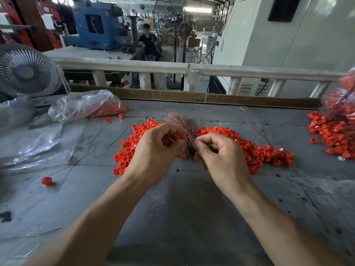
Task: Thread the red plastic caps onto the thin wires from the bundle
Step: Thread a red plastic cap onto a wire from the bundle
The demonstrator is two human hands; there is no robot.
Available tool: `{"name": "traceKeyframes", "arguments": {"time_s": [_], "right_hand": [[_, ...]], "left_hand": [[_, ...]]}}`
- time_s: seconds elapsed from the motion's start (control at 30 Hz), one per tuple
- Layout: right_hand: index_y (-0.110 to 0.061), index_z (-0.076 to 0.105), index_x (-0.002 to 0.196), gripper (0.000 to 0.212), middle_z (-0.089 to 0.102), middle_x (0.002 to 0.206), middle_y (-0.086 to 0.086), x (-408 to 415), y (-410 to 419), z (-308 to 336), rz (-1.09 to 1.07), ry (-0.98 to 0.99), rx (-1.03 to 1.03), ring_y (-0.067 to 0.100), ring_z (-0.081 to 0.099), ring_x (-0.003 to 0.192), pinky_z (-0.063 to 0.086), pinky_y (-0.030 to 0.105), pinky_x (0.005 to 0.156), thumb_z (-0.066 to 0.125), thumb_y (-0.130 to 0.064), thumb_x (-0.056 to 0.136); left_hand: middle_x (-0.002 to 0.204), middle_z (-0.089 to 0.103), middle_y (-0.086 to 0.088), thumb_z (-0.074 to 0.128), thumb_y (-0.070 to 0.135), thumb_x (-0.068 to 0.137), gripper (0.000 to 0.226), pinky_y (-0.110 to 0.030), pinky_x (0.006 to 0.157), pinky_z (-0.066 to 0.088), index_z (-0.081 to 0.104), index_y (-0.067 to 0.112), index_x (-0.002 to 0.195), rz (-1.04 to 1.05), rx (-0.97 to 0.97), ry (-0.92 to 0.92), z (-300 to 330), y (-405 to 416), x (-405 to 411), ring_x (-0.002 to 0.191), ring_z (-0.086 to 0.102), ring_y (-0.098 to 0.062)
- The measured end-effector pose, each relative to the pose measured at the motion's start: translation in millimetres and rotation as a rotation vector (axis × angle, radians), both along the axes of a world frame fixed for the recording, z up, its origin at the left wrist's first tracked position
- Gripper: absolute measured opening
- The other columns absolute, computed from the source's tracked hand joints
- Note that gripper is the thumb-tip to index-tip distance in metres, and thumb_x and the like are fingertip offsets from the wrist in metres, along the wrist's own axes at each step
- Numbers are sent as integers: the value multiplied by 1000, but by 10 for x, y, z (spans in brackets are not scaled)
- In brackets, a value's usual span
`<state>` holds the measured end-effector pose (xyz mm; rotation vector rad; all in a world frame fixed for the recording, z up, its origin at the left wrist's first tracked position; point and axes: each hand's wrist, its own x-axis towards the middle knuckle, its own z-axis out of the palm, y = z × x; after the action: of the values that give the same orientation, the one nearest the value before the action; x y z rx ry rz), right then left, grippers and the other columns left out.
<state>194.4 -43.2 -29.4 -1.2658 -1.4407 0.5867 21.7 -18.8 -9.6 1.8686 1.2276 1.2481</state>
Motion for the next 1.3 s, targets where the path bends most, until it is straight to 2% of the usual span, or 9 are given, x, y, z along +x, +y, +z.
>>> {"name": "traceKeyframes", "arguments": {"time_s": [0.13, 0.23, 0.37, 0.53, 0.7, 0.87, 1.0, 1.1, 1.3], "right_hand": [[-24, 74, 86, 11, 72, 72, 0, -8, -15, 18, -19, -1, 19, 22, 65, 66, 50, 33, 61, 71, -20, 96], [-22, 74, 85, 12, 71, 73, 4, -15, -19, 25, -21, 12, 28, 27, 65, 71, 50, 39, 64, 71, -18, 95], [-23, 74, 85, 11, 72, 75, 2, -9, -26, 39, -33, 3, 37, 23, 66, 72, 51, 34, 66, 71, -22, 96], [-23, 75, 84, 12, 72, 75, 0, -20, -31, 65, -51, 4, 60, 19, 65, 73, 51, 31, 67, 71, -25, 96], [-22, 75, 84, 12, 70, 72, -2, -24, -48, 77, -34, 7, 69, 18, 64, 71, 51, 28, 65, 72, -24, 96], [-22, 75, 83, 12, 70, 71, 0, -39, -69, 89, -15, 10, 93, 19, 63, 68, 50, 26, 62, 72, -21, 95], [-22, 74, 82, 13, 69, 68, 0, -45, -78, 100, -9, 4, 102, 4, 56, 59, 46, 19, 57, 73, -19, 94], [-21, 74, 81, 13, 68, 68, 0, -46, -81, 96, -3, 5, 95, 2, 55, 59, 46, 21, 57, 73, -19, 94], [-21, 74, 81, 13, 69, 69, 2, -48, -86, 109, -13, 10, 101, 12, 59, 60, 48, 26, 58, 73, -19, 94]], "left_hand": [[90, 73, 8, 70, 8, 93, 25, -12, 66, 49, 76, 26, 109, -21, 14, 20, 16, -14, -8, 75, 65, -4], [94, 73, 8, 70, 8, 93, 26, -14, 69, 52, 76, 27, 110, -30, 21, 36, 21, -16, -6, 80, 67, -5], [94, 74, 10, 71, 8, 92, 28, -16, 72, 55, 76, 28, 110, -34, 28, 38, 15, -14, 0, 82, 68, -4], [82, 75, 9, 75, 4, 88, 28, -15, 62, 51, 75, 28, 103, -79, -50, -105, -4, 15, 3, 69, 66, -2], [85, 77, 6, 76, 1, 87, 28, -25, 69, 61, 74, 27, 98, -122, -94, -218, -19, 35, 21, 75, 71, -7], [84, 77, 4, 78, 4, 85, 25, -21, 65, 57, 74, 25, 98, -150, -108, -244, -31, 40, 15, 75, 71, -6], [84, 77, 4, 79, 5, 85, 23, -18, 64, 55, 74, 23, 99, -162, -106, -251, -32, 39, 16, 73, 70, -4], [87, 77, 4, 79, 4, 85, 25, -19, 68, 56, 75, 23, 102, -186, -107, -257, -34, 41, 15, 77, 72, -6], [95, 77, 1, 76, 2, 87, 33, -20, 76, 57, 75, 28, 106, -217, -74, -239, -35, 42, 6, 88, 75, -14]]}}
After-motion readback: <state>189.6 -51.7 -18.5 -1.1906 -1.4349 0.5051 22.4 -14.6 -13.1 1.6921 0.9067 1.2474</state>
